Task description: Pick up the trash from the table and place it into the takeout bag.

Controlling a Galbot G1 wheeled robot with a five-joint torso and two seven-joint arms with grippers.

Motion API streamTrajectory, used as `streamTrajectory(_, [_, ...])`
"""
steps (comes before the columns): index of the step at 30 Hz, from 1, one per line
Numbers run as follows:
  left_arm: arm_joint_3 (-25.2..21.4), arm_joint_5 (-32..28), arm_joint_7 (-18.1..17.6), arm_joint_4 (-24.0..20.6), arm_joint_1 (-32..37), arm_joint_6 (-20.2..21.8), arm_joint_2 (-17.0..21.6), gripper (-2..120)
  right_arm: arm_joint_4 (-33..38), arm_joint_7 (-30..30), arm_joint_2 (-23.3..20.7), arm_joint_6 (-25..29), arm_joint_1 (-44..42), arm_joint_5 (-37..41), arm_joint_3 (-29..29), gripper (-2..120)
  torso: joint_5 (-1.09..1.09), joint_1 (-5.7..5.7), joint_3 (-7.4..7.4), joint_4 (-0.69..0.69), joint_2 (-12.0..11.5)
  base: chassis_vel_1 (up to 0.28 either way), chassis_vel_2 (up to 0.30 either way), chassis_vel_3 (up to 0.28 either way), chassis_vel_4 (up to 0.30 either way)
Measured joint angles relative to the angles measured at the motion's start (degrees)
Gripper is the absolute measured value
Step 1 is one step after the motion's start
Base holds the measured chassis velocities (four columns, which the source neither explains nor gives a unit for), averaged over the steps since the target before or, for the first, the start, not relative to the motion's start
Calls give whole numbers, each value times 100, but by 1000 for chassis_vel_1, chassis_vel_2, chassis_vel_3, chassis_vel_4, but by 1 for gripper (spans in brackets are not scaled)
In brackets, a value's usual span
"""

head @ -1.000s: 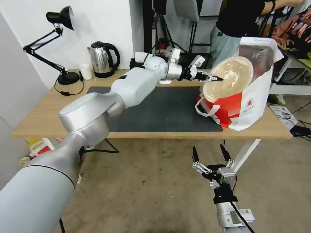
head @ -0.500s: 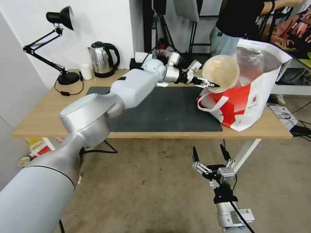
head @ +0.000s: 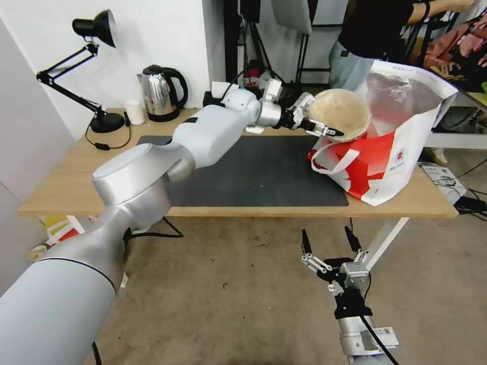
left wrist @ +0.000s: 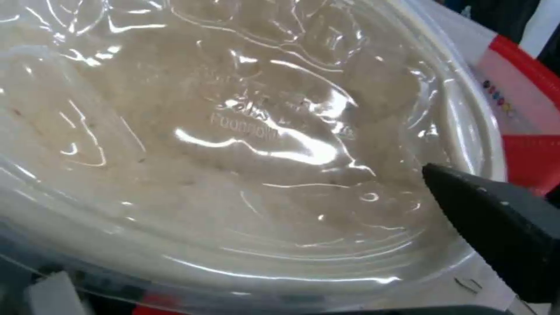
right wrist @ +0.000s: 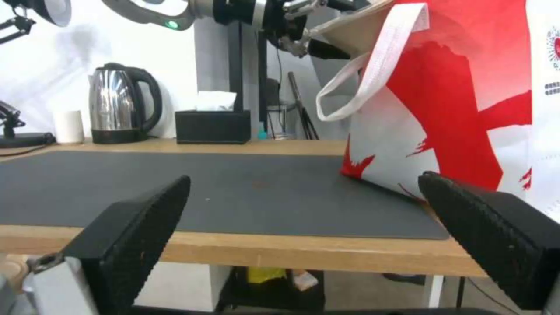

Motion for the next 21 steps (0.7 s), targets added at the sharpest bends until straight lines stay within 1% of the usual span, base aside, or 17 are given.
streamTrajectory(2, [30, -1, -31, -10, -6, -46, 0, 100, 0, 0, 0, 0, 0, 0, 0, 100, 0, 0, 0, 0, 0, 0, 0, 0, 0])
streamTrajectory(5, [71, -57, -178, -40, -15, -111, 0, 100, 0, 0, 0, 0, 0, 0, 0, 100, 0, 0, 0, 0, 0, 0, 0, 0, 0])
streamTrajectory(11, [127, -127, -229, -47, -26, -131, -2, 100, 0, 0, 0, 0, 0, 0, 0, 100, 0, 0, 0, 0, 0, 0, 0, 0, 0])
streamTrajectory(13, [155, -204, -296, -52, -26, -135, -2, 95, 0, 0, 0, 0, 0, 0, 0, 100, 0, 0, 0, 0, 0, 0, 0, 0, 0])
streamTrajectory(14, [155, -204, -296, -52, -26, -135, -2, 95, 0, 0, 0, 0, 0, 0, 0, 100, 0, 0, 0, 0, 0, 0, 0, 0, 0])
streamTrajectory(16, [176, -256, -329, -52, -25, -135, -1, 84, 0, 0, 0, 0, 0, 0, 0, 100, 0, 0, 0, 0, 0, 0, 0, 0, 0])
streamTrajectory(18, [179, -261, -335, -53, -25, -136, -2, 82, 0, 0, 0, 0, 0, 0, 0, 100, 0, 0, 0, 0, 0, 0, 0, 0, 0])
streamTrajectory(20, [182, -270, -360, -55, -25, -141, -1, 71, 0, 0, 0, 0, 0, 0, 0, 100, 0, 0, 0, 0, 0, 0, 0, 0, 0])
streamTrajectory(21, [184, -270, -366, -58, -25, -145, -1, 67, 0, 0, 0, 0, 0, 0, 0, 100, 0, 0, 0, 0, 0, 0, 0, 0, 0])
